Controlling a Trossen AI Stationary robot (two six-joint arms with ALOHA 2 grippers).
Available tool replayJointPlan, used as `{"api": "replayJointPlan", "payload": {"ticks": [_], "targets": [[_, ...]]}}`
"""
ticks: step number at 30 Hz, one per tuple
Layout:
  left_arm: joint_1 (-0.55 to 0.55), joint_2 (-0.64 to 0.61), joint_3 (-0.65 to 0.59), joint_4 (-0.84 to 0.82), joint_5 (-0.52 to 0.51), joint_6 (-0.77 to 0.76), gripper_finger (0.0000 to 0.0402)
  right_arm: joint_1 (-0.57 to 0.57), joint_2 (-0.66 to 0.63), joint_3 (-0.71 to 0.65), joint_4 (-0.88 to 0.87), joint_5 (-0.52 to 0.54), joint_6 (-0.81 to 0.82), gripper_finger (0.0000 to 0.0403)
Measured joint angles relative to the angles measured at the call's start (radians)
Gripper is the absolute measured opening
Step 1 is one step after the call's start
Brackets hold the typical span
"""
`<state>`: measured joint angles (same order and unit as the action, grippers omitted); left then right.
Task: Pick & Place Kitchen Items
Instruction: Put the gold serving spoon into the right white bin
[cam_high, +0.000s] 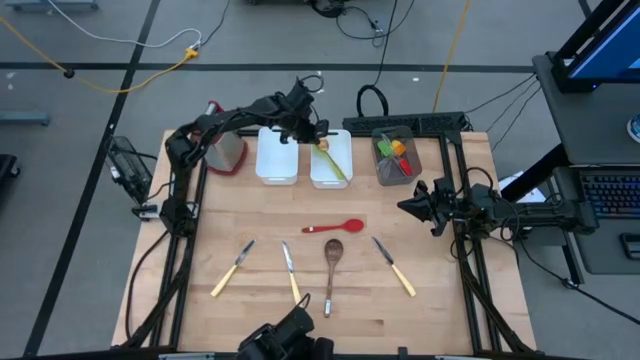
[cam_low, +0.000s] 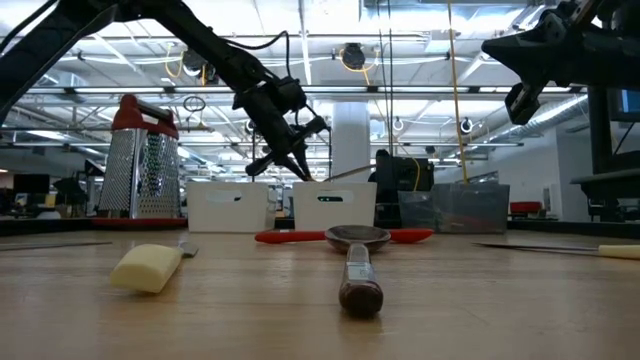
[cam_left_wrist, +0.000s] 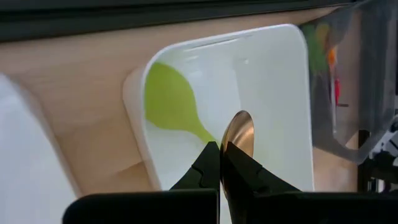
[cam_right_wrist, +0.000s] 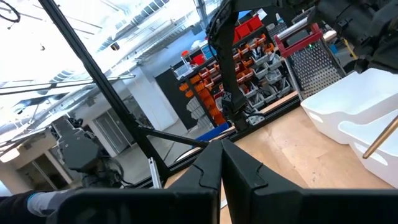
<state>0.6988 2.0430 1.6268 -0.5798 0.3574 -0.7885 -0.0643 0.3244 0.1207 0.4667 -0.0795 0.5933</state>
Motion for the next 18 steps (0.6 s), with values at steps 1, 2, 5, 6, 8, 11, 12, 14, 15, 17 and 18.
{"api": "replayJointPlan", "payload": {"ticks": [1, 2, 5, 6, 8, 11, 12, 14, 15, 17, 18], "targets": [[0.005, 0.000, 0.000, -0.006, 0.004, -0.007, 0.0000, 0.000, 0.000, 0.000, 0.000, 0.000, 0.006, 0.0000], [0.008, 0.000, 0.000, -0.007, 0.005, -0.007, 0.0000, 0.000, 0.000, 0.000, 0.000, 0.000, 0.013, 0.0000], [0.010, 0.000, 0.000, -0.007, -0.002, -0.002, 0.0000, 0.000, 0.000, 0.000, 0.000, 0.000, 0.023, 0.0000], [0.010, 0.000, 0.000, -0.006, -0.004, -0.001, 0.0000, 0.000, 0.000, 0.000, 0.000, 0.000, 0.023, 0.0000], [0.005, 0.000, 0.000, -0.003, -0.003, -0.001, 0.0000, 0.000, 0.000, 0.000, 0.000, 0.000, 0.023, 0.0000], [-0.002, 0.000, 0.000, -0.001, -0.012, 0.014, 0.0000, 0.000, 0.000, 0.000, 0.000, 0.000, 0.023, 0.0000], [-0.005, 0.000, 0.000, -0.001, -0.020, 0.022, 0.0000, 0.000, 0.000, 0.000, 0.000, 0.000, 0.023, 0.0000], [-0.008, 0.000, 0.000, -0.001, -0.023, 0.026, 0.0001, 0.000, 0.000, 0.000, 0.000, 0.000, 0.024, 0.0000], [-0.008, 0.000, 0.000, -0.001, -0.025, 0.027, 0.0001, 0.000, 0.000, 0.000, 0.000, 0.000, 0.024, 0.0000], [-0.010, 0.000, 0.000, 0.000, -0.042, 0.028, 0.0001, 0.000, 0.000, 0.000, 0.000, 0.000, 0.024, 0.0000], [-0.010, 0.000, 0.000, 0.001, -0.051, 0.032, 0.0001, 0.000, 0.000, 0.000, 0.000, -0.001, 0.024, 0.0000]]}}
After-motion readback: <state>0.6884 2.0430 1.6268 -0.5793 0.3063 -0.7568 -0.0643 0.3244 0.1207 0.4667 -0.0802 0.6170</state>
